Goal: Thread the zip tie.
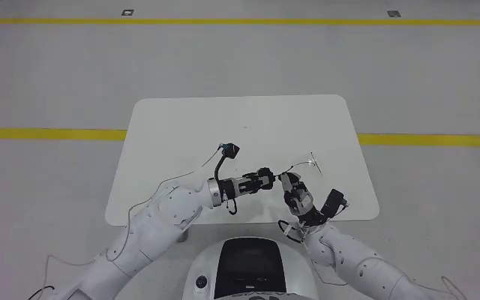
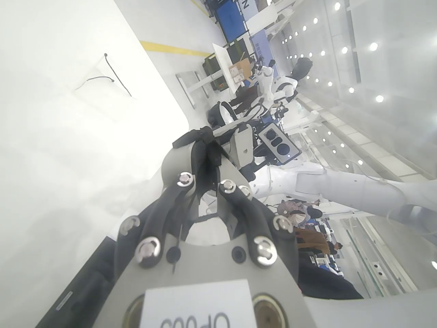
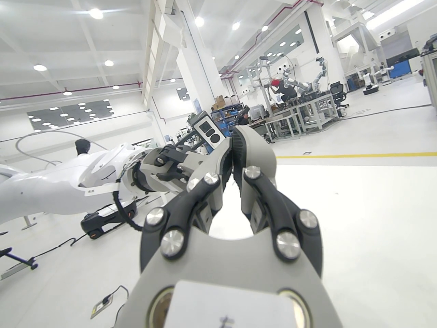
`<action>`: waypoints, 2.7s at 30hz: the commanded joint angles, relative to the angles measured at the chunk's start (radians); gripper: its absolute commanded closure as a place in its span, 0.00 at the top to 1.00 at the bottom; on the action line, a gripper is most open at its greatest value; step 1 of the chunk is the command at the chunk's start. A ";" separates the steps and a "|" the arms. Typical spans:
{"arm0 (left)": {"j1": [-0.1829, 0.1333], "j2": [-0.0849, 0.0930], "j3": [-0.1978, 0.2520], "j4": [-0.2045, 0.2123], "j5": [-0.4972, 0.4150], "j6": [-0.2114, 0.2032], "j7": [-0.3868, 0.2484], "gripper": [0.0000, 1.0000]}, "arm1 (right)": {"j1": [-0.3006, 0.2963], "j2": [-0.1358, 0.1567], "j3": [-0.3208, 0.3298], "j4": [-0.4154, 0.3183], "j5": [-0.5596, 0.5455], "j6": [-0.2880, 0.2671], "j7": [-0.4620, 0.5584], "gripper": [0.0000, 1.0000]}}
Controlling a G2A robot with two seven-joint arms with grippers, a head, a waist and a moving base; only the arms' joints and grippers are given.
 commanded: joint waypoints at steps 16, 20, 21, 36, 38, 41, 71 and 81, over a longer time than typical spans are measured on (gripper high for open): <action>0.000 0.000 0.000 0.000 0.000 0.000 0.000 0.00 | -0.020 0.022 0.024 0.016 -0.025 0.000 -0.068 1.00; 0.000 0.000 0.000 0.000 0.000 0.000 0.000 0.00 | -0.046 0.046 0.039 0.018 -0.044 0.000 -0.095 1.00; 0.000 0.000 0.000 0.000 0.000 0.000 0.000 0.00 | -0.051 0.052 0.040 0.019 -0.047 0.000 -0.100 1.00; 0.000 0.000 0.000 0.000 0.000 0.000 0.000 0.00 | -0.066 0.068 0.032 0.008 -0.047 0.000 -0.098 1.00; 0.000 0.000 0.000 0.000 0.000 0.000 0.000 0.00 | -0.066 0.068 0.032 0.008 -0.047 0.000 -0.098 1.00; 0.000 0.000 0.000 0.000 0.000 0.000 0.000 0.00 | -0.066 0.068 0.032 0.008 -0.047 0.000 -0.098 1.00; 0.012 0.000 -0.124 0.094 -0.594 0.000 -0.405 0.00 | 0.065 0.210 -0.220 -0.178 0.272 0.000 0.063 1.00; 0.003 -0.022 -0.127 0.115 -0.579 0.000 -0.388 0.00 | 0.198 0.281 -0.365 -0.257 0.383 0.000 0.115 1.00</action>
